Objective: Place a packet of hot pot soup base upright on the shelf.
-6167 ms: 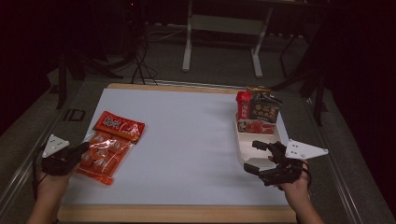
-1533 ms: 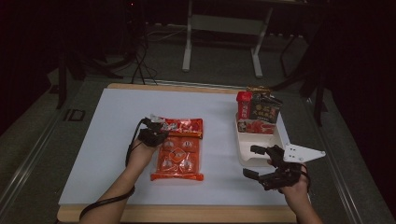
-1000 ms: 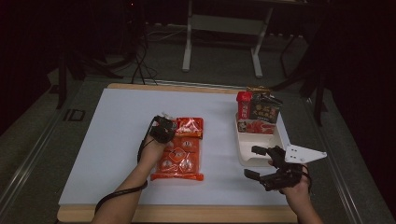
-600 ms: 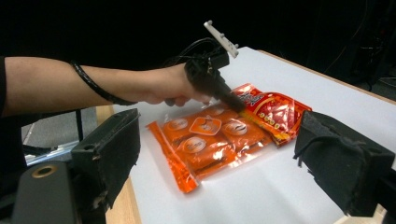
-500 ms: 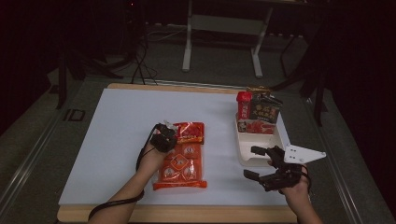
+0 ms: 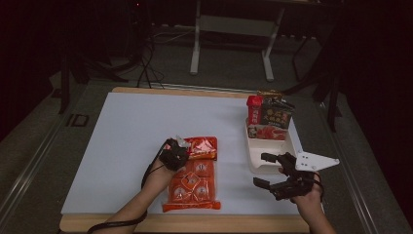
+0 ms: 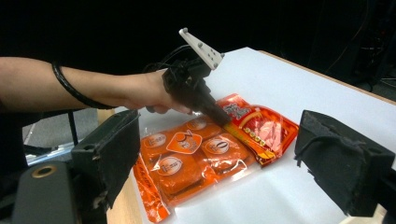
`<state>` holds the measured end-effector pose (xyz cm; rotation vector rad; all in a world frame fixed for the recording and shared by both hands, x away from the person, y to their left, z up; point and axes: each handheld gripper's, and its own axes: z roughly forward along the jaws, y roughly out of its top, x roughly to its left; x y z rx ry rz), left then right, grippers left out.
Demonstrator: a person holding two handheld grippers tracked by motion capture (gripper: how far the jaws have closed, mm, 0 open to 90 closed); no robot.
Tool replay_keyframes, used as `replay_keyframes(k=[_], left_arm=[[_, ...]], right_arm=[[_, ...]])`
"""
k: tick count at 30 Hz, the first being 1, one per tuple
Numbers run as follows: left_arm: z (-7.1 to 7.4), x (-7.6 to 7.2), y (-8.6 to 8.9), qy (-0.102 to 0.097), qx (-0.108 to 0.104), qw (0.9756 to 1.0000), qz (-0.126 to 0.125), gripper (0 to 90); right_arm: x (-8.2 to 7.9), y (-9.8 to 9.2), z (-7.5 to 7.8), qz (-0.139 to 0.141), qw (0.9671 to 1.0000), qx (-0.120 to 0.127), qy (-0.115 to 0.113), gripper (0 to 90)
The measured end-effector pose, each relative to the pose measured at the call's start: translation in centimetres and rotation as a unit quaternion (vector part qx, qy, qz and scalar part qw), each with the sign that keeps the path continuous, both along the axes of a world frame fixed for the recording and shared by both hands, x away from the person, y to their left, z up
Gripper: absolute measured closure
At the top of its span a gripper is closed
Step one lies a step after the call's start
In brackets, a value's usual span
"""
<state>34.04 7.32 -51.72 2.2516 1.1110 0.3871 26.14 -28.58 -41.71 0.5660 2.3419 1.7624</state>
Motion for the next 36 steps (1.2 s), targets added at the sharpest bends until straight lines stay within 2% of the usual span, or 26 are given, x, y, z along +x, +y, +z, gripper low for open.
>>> replay_keyframes(k=[1, 2, 3, 5, 6, 8, 9, 11, 12, 14, 17, 19, 22, 25, 29, 31, 32, 36], left_arm=[[0.0, 0.0, 0.0, 0.000, 0.000, 1.0000, 0.000, 90.0], [0.1, 0.1, 0.3, -0.002, -0.016, 0.9998, -0.007, 90.0], [0.2, 0.2, 0.4, -0.007, -0.012, 0.9999, -0.006, 90.0], [0.3, 0.3, 0.8, 0.001, -0.036, 0.9994, -0.006, 90.0], [0.4, 0.3, 0.9, -0.005, -0.031, 0.9995, -0.004, 90.0], [0.8, 0.2, 1.4, -0.012, -0.047, 0.9988, -0.010, 90.0], [1.0, 0.2, 1.6, -0.017, -0.048, 0.9987, -0.006, 89.2], [1.4, 0.1, 2.2, -0.019, -0.070, 0.9973, -0.012, 83.3], [1.6, 0.1, 2.4, -0.023, -0.068, 0.9973, -0.011, 81.0], [2.1, -0.1, 3.1, -0.027, -0.090, 0.9955, -0.012, 74.4], [2.9, -0.4, 3.9, -0.042, -0.107, 0.9933, -0.011, 65.3], [3.3, -0.5, 4.6, -0.046, -0.127, 0.9908, -0.010, 58.4], [3.9, -0.6, 5.6, -0.055, -0.143, 0.9880, -0.017, 47.8], [4.2, -0.5, 6.6, -0.059, -0.150, 0.9869, -0.014, 39.1], [3.8, 0.1, 7.8, -0.062, -0.134, 0.9891, 0.005, 31.8], [3.6, 0.4, 8.1, -0.061, -0.132, 0.9894, 0.009, 31.8], [3.1, 0.8, 8.8, -0.060, -0.131, 0.9892, 0.027, 31.9], [1.6, 2.3, 9.9, -0.057, -0.144, 0.9867, 0.050, 32.4]], right_arm=[[0.0, 0.0, 0.0, 0.000, 1.0000, 0.000, 0.000, 14.0], [0.0, 0.0, 0.0, 0.000, 1.0000, 0.000, 0.000, 14.1], [0.0, 0.0, 0.0, -0.002, 1.0000, 0.001, -0.003, 14.1], [0.0, 0.0, -0.1, -0.002, 1.0000, 0.002, -0.007, 14.1], [0.0, 0.0, -0.1, -0.004, 1.0000, 0.001, -0.009, 14.1], [0.1, 0.1, -0.2, -0.004, 0.9999, 0.000, -0.012, 14.9], [0.1, 0.1, -0.3, -0.007, 0.9999, -0.002, -0.015, 15.2], [0.1, 0.1, -0.3, -0.009, 0.9998, 0.001, -0.017, 15.2], [0.1, 0.1, -0.3, -0.012, 0.9998, 0.002, -0.015, 15.1], [0.1, 0.1, -0.2, -0.019, 0.9997, -0.004, -0.017, 15.0], [0.1, 0.0, -0.1, -0.026, 0.9995, 0.001, -0.016, 14.3], [0.1, -0.1, -0.1, -0.027, 0.9995, 0.003, -0.013, 14.3], [0.1, -0.2, 0.0, -0.029, 0.9995, 0.006, -0.013, 14.2], [0.1, -0.2, 0.0, -0.031, 0.9992, 0.007, -0.024, 13.7], [0.0, -0.1, 0.0, -0.035, 0.9989, 0.002, -0.032, 13.6], [0.0, -0.1, 0.0, -0.034, 0.9989, 0.000, -0.033, 13.6], [0.1, -0.1, -0.1, -0.034, 0.9990, 0.002, -0.029, 13.6], [0.1, 0.0, -0.2, -0.033, 0.9992, -0.003, -0.023, 13.6]])
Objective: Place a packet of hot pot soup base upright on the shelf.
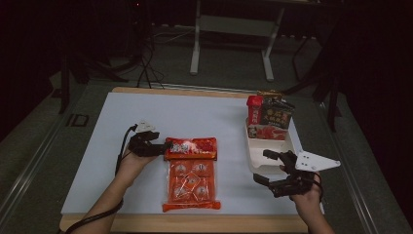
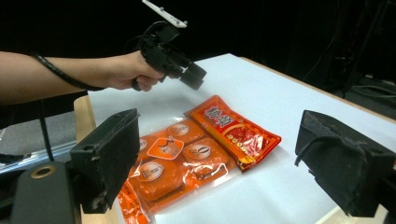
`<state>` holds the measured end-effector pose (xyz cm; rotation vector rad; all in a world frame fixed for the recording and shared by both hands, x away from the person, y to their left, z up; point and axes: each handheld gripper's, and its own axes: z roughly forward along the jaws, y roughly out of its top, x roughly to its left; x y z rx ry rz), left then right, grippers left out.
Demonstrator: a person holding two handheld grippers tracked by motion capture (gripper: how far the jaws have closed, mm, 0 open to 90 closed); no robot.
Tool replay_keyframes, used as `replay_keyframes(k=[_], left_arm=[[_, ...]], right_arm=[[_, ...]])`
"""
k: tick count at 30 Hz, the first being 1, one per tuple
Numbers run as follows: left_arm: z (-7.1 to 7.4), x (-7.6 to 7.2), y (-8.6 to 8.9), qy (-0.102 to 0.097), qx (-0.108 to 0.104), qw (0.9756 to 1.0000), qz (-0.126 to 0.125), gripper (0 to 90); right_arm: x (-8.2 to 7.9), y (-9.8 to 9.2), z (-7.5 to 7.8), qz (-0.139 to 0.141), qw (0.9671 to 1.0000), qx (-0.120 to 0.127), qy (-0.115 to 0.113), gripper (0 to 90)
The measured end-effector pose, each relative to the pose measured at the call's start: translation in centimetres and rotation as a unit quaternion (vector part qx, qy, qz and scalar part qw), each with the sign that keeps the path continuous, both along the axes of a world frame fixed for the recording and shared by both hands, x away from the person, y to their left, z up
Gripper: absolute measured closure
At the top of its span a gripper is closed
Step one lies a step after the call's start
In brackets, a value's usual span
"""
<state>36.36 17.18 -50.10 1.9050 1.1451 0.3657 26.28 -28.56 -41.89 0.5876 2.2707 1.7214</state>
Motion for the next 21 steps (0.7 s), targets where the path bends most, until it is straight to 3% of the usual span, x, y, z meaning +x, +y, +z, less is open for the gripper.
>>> replay_keyframes(k=[2, 5, 7, 10, 13, 14, 16, 18, 21], left_arm=[[-0.3, 0.3, 0.1, 0.005, -0.006, 1.0000, -0.003, 32.5], [-1.5, 1.3, 0.0, 0.018, 0.004, 0.9998, -0.006, 33.7], [-1.5, 1.3, 0.0, 0.018, 0.004, 0.9998, -0.006, 33.8], [-2.4, 2.0, -0.2, 0.043, 0.002, 0.9989, -0.020, 37.3], [-2.5, 2.1, -0.3, 0.045, 0.005, 0.9988, -0.020, 37.8], [-3.1, 2.5, -0.6, 0.066, 0.019, 0.9972, -0.029, 37.8], [-3.4, 2.7, -0.7, 0.078, 0.015, 0.9962, -0.036, 37.9], [-3.6, 2.7, -0.8, 0.081, 0.021, 0.9956, -0.043, 40.5], [-3.7, 2.7, -1.0, 0.081, 0.011, 0.9955, -0.048, 47.8]], right_arm=[[0.0, 0.0, 0.0, 0.000, 1.0000, 0.000, 0.001, 13.7], [0.0, 0.1, -0.1, 0.004, 1.0000, -0.005, 0.002, 13.7], [0.0, 0.1, -0.1, 0.005, 1.0000, -0.006, 0.003, 13.7], [0.0, 0.1, -0.2, 0.006, 0.9999, -0.007, 0.006, 13.6], [0.0, 0.1, -0.2, 0.006, 0.9999, -0.007, 0.006, 13.7], [0.1, 0.1, -0.2, 0.005, 0.9999, -0.007, 0.007, 13.7], [0.1, 0.1, -0.3, 0.006, 0.9999, -0.006, 0.009, 13.7], [0.1, 0.1, -0.3, 0.006, 0.9999, -0.007, 0.008, 13.7], [0.2, 0.1, -0.3, 0.007, 0.9999, -0.008, 0.009, 13.7]])
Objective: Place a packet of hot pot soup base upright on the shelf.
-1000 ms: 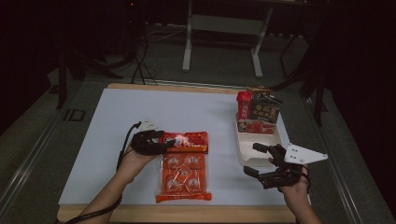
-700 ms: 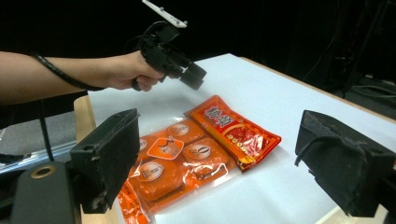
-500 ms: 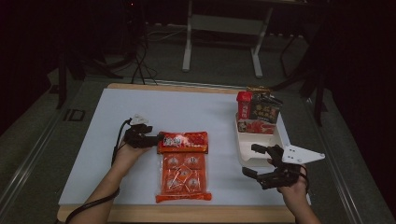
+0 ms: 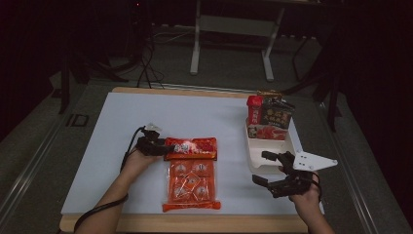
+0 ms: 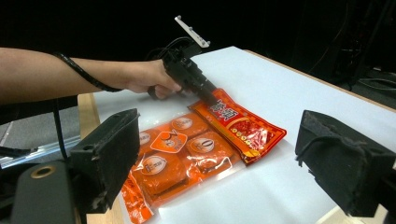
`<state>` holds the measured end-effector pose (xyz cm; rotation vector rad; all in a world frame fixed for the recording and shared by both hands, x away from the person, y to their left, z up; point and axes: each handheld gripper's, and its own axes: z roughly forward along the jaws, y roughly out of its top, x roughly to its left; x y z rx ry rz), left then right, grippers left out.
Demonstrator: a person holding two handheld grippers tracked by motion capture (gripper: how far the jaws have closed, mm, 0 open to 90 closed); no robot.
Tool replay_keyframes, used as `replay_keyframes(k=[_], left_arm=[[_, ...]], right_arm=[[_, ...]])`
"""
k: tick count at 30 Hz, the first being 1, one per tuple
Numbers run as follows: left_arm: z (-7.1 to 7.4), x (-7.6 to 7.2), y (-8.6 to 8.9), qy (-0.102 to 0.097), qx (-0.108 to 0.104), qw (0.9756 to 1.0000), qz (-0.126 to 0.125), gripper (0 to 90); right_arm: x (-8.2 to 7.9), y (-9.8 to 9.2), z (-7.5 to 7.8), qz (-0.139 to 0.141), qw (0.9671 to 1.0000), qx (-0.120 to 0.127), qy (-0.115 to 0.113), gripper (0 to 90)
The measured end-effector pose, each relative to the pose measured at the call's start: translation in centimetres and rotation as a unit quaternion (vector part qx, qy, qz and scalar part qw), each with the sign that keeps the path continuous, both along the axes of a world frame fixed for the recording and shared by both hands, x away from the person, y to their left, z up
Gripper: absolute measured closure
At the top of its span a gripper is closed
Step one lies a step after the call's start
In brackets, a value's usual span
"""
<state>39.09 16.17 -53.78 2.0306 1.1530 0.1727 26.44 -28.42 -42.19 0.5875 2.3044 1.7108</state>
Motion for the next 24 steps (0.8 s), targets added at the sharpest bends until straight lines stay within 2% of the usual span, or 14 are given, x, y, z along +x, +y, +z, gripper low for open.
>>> replay_keyframes(k=[3, 4, 6, 9, 10, 12, 13, 14, 15, 17, 19, 21, 24], left_arm=[[0.0, -0.1, -0.3, -0.003, 0.005, 1.0000, -0.001, 55.5], [0.0, -0.1, -0.5, 0.003, -0.002, 1.0000, -0.007, 55.5], [0.1, -0.1, -0.9, 0.006, 0.002, 0.9999, -0.010, 59.7], [0.2, -0.3, -1.8, 0.004, 0.022, 0.9997, -0.009, 71.3], [0.3, -0.4, -2.1, -0.003, 0.039, 0.9992, -0.007, 71.7], [0.4, -0.5, -2.3, -0.004, 0.046, 0.9989, -0.003, 81.2], [0.5, -0.5, -2.5, 0.003, 0.044, 0.9990, 0.009, 82.1], [0.6, -0.6, -2.6, 0.004, 0.046, 0.9988, 0.015, 86.7], [0.8, -0.7, -2.8, 0.000, 0.056, 0.9983, 0.016, 89.0], [1.2, -0.9, -3.2, -0.012, 0.079, 0.9967, 0.013, 90.0], [1.5, -1.2, -3.6, -0.022, 0.092, 0.9955, 0.012, 90.0], [1.8, -1.3, -3.6, -0.029, 0.092, 0.9953, 0.013, 90.0], [2.3, -1.7, -3.5, -0.041, 0.085, 0.9954, 0.015, 90.0]], right_arm=[[0.0, 0.0, 0.0, 0.001, 1.0000, 0.000, 0.000, 13.7], [0.0, 0.0, 0.0, 0.001, 1.0000, 0.000, 0.000, 13.7], [0.0, 0.0, 0.0, 0.001, 1.0000, -0.001, 0.000, 13.7], [0.0, 0.0, 0.0, 0.001, 1.0000, -0.001, 0.001, 13.7], [0.0, 0.0, 0.0, 0.001, 1.0000, -0.001, 0.000, 13.7], [0.0, 0.1, 0.0, 0.002, 1.0000, -0.001, 0.000, 13.7], [0.0, 0.1, 0.0, 0.001, 1.0000, -0.002, -0.001, 13.8], [0.0, 0.1, 0.0, 0.001, 1.0000, -0.001, -0.003, 13.9], [0.0, 0.1, 0.0, 0.002, 1.0000, 0.000, -0.005, 14.0], [0.0, 0.1, 0.0, -0.001, 0.9999, -0.003, -0.014, 14.2], [0.0, 0.1, 0.0, -0.007, 0.9998, -0.008, -0.018, 14.1], [-0.1, 0.2, 0.1, -0.014, 0.9995, -0.019, -0.022, 14.1], [-0.2, 0.1, 0.1, -0.022, 0.9991, -0.020, -0.030, 14.0]])
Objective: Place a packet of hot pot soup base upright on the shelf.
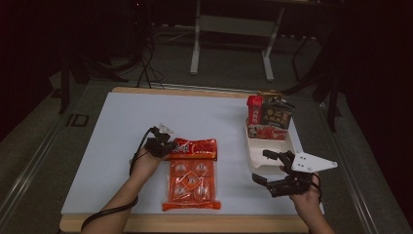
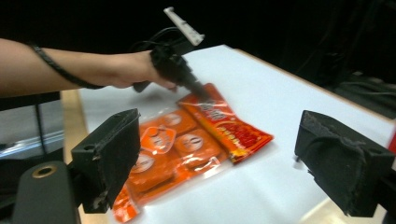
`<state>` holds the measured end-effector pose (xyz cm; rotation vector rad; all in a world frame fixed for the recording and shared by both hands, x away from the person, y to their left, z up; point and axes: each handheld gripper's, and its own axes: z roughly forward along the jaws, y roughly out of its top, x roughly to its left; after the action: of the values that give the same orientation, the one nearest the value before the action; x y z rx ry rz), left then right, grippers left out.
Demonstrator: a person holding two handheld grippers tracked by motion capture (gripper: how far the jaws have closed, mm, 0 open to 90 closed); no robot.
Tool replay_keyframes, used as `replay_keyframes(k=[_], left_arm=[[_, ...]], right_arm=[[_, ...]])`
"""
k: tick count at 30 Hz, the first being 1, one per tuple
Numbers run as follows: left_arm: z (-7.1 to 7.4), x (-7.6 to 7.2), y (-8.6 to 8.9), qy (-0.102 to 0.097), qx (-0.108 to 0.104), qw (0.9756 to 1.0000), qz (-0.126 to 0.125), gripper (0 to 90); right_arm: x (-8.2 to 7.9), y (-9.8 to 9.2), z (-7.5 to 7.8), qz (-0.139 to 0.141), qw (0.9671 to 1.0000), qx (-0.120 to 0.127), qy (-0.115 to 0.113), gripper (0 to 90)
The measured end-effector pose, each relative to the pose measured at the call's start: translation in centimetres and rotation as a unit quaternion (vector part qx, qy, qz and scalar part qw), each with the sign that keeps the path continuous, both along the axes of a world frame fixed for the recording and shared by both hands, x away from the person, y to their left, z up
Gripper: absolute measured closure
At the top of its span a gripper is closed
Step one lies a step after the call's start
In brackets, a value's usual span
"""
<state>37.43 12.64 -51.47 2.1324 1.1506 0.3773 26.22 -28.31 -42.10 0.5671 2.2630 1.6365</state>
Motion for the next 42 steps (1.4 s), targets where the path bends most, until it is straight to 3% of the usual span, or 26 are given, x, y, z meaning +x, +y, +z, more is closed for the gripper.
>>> replay_keyframes(k=[5, 11, 15, 18, 24, 29, 33, 37, 39, 40, 41, 42], left_arm=[[0.9, -0.7, 0.0, -0.027, -0.015, 0.9995, -0.006, 90.0], [2.3, -1.4, -0.1, -0.052, -0.025, 0.9981, -0.021, 90.0], [3.3, -1.8, 0.0, -0.064, -0.031, 0.9970, -0.032, 90.0], [3.9, -2.1, 0.1, -0.073, -0.038, 0.9959, -0.039, 90.0], [5.4, -2.9, 0.2, -0.099, -0.066, 0.9913, -0.056, 90.0], [6.8, -4.0, 0.3, -0.130, -0.093, 0.9831, -0.089, 90.0], [7.7, -5.0, 0.8, -0.158, -0.107, 0.9748, -0.115, 90.0], [8.3, -5.6, 1.3, -0.168, -0.121, 0.9697, -0.130, 90.0], [8.4, -5.9, 1.5, -0.181, -0.126, 0.9647, -0.143, 90.0], [8.4, -5.9, 1.5, -0.181, -0.126, 0.9647, -0.143, 90.0], [8.6, -6.3, 1.6, -0.187, -0.140, 0.9601, -0.153, 90.0], [8.8, -6.4, 1.6, -0.188, -0.143, 0.9592, -0.155, 90.0]], right_arm=[[-0.1, 0.0, 0.2, -0.006, 0.9999, 0.000, 0.010, 13.5], [0.0, 0.0, 0.3, 0.005, 0.9990, 0.025, 0.036, 13.1], [0.0, 0.1, 0.5, -0.004, 0.9993, 0.020, 0.032, 11.2], [-0.1, 0.4, 0.5, -0.004, 0.9995, 0.018, 0.026, 10.8], [0.0, 0.9, 0.6, -0.001, 0.9994, 0.014, 0.033, 11.0], [0.2, 1.1, 0.8, -0.009, 0.9993, 0.016, 0.033, 13.6], [0.6, 1.4, 1.0, -0.015, 0.9993, 0.006, 0.033, 14.9], [1.4, 1.9, 1.2, -0.024, 0.9992, 0.003, 0.033, 16.5], [1.7, 2.2, 1.3, -0.023, 0.9991, 0.009, 0.035, 16.6], [1.7, 2.2, 1.3, -0.023, 0.9991, 0.009, 0.035, 16.6], [1.9, 2.4, 1.3, -0.026, 0.9990, 0.011, 0.035, 16.6], [2.4, 3.0, 1.4, -0.029, 0.9989, 0.011, 0.036, 16.6]])
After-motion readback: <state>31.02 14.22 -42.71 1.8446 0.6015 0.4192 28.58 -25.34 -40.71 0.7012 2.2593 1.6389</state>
